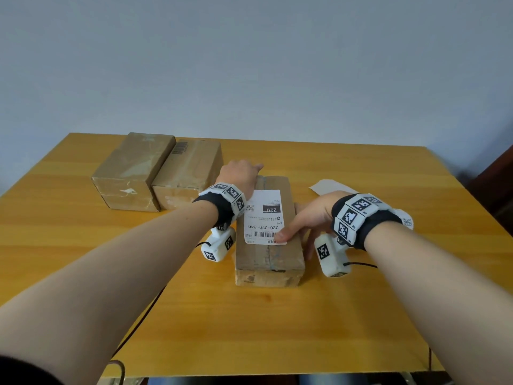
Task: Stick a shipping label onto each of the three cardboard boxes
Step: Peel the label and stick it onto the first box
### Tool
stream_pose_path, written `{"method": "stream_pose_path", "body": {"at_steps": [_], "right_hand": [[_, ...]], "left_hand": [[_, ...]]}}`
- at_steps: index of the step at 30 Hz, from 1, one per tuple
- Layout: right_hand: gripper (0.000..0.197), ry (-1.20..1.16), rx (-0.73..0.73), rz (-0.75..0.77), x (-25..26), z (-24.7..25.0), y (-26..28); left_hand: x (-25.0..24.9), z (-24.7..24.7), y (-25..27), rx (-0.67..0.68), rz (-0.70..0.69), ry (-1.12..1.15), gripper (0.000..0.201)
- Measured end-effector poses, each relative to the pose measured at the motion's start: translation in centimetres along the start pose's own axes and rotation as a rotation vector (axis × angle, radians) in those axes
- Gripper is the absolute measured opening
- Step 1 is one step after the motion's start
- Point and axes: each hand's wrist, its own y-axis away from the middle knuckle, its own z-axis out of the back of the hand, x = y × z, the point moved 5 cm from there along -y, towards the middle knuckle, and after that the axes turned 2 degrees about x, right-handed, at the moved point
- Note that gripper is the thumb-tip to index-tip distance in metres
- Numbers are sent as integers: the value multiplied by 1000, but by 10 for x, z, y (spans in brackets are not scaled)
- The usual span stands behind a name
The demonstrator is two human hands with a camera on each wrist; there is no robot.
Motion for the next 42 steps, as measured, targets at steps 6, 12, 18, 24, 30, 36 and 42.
{"method": "stream_pose_path", "body": {"at_steps": [6, 12, 18, 24, 30, 36, 42], "right_hand": [[49, 90, -20, 5, 5, 1, 5], [78, 124, -34, -16, -3, -1, -1], [63, 133, 19, -28, -4, -12, 13], [77, 130, -87, 24, 0, -9, 33], [97, 281, -372, -64, -16, 6, 46], [81, 215, -836, -47, -26, 28, 52], [73, 47, -972, -55, -26, 35, 56]], "left_hand": [[8, 3, 10, -67, 72, 268, 37], [16, -4, 30, 80, 109, 628, 45], [19, -6, 44, 153, 184, 761, 81], [25, 1, 64, 87, 285, 580, 67], [25, 12, 88, 94, 431, 471, 54], [35, 9, 105, 191, 603, 525, 45], [37, 4, 124, 164, 629, 769, 75]]}}
